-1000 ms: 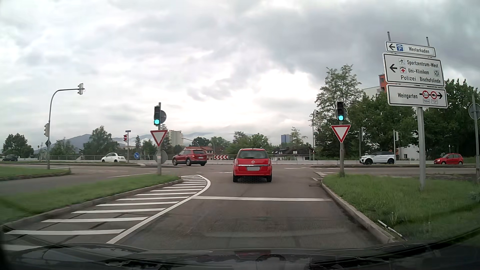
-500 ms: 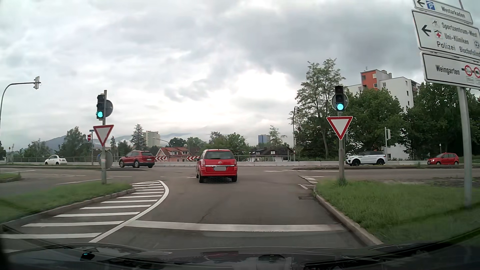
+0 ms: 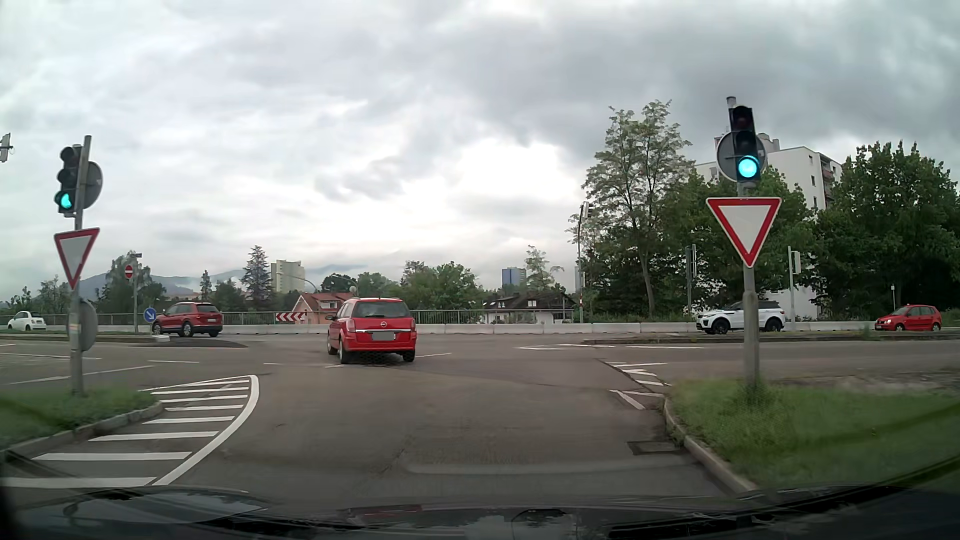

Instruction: Follow the waypoints while adhering to traffic rules and regulations

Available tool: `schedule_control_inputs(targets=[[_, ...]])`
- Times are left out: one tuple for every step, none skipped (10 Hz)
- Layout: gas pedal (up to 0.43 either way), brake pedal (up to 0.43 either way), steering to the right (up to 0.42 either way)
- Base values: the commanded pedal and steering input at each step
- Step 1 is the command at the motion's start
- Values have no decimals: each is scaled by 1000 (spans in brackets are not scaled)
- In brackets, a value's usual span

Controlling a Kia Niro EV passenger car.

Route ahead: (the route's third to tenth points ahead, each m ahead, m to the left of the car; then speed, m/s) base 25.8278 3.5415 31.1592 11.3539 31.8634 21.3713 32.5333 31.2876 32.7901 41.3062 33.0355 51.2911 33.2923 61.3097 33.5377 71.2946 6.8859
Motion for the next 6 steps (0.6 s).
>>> schedule_control_inputs(targets=[[87, 0, -3], [87, 0, -12], [87, 0, -23], [87, 0, -32], [87, 0, -40], [87, 0, -51]])
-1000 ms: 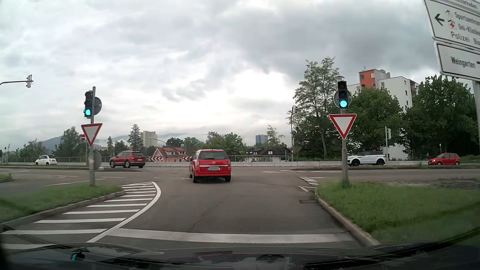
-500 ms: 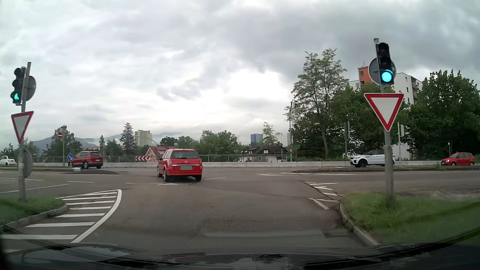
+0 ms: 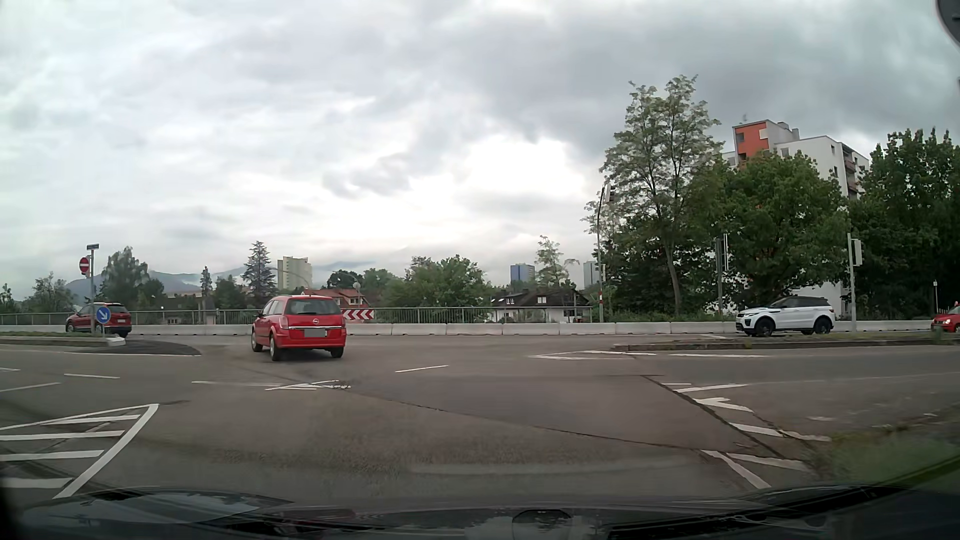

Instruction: Follow the waypoints while adhering to traffic rules and regulations

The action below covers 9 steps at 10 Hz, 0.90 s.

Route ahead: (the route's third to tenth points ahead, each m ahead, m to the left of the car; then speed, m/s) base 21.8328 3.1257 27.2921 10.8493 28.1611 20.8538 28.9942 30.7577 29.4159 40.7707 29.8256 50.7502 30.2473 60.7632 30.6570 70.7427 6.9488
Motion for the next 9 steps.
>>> schedule_control_inputs(targets=[[87, 0, -61], [87, 0, -73], [87, 0, -81], [87, 0, -95], [87, 0, -105], [87, 0, -118], [87, 0, -128], [87, 0, -136], [87, 0, -144]])
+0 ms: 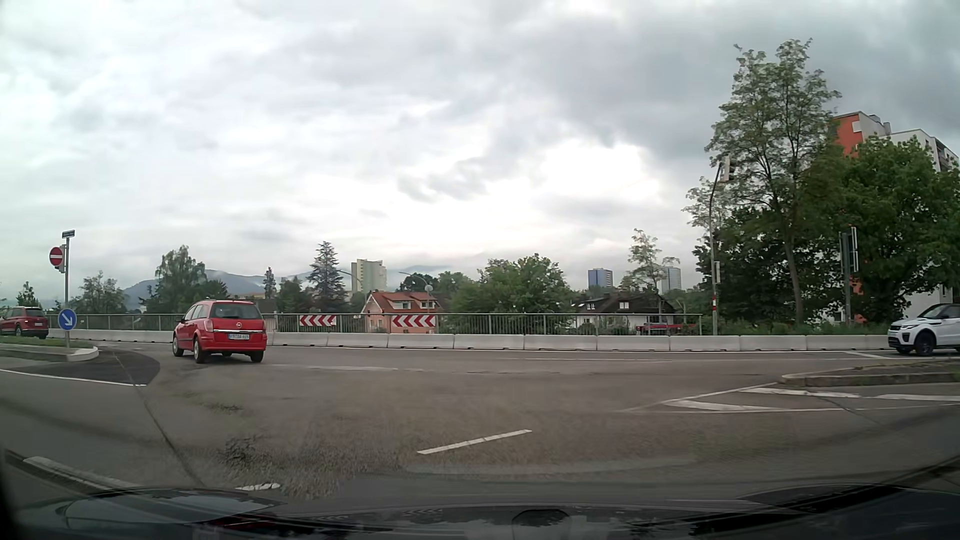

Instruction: Follow the waypoints while adhering to traffic rules and regulations

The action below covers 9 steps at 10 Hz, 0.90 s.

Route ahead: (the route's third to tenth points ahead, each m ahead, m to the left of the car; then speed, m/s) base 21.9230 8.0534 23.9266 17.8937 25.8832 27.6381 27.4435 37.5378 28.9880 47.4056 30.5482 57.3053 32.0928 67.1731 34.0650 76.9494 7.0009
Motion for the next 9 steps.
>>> schedule_control_inputs(targets=[[87, 0, -150], [87, 0, -155], [87, 0, -156], [87, 0, -158], [87, 0, -159], [87, 0, -162], [87, 0, -166], [87, 0, -169], [87, 0, -174]])
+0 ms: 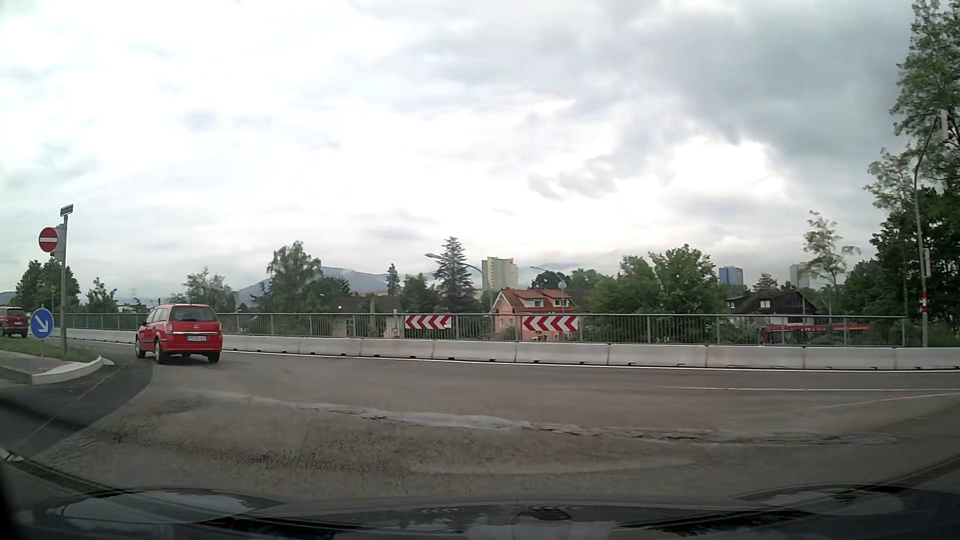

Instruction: Follow the waypoints while adhering to traffic rules and regulations

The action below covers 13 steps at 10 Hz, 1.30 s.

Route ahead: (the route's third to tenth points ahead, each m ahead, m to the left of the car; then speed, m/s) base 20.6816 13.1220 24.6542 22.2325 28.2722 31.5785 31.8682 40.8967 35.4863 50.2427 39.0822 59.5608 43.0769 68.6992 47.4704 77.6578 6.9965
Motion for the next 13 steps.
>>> schedule_control_inputs(targets=[[87, 0, -179], [87, 0, -184], [87, 0, -189], [87, 0, -194], [87, 0, -200], [87, 0, -206], [87, 0, -210], [87, 0, -214], [87, 0, -220], [87, 0, -224], [87, 0, -223], [87, 0, -226], [87, 0, -229]])
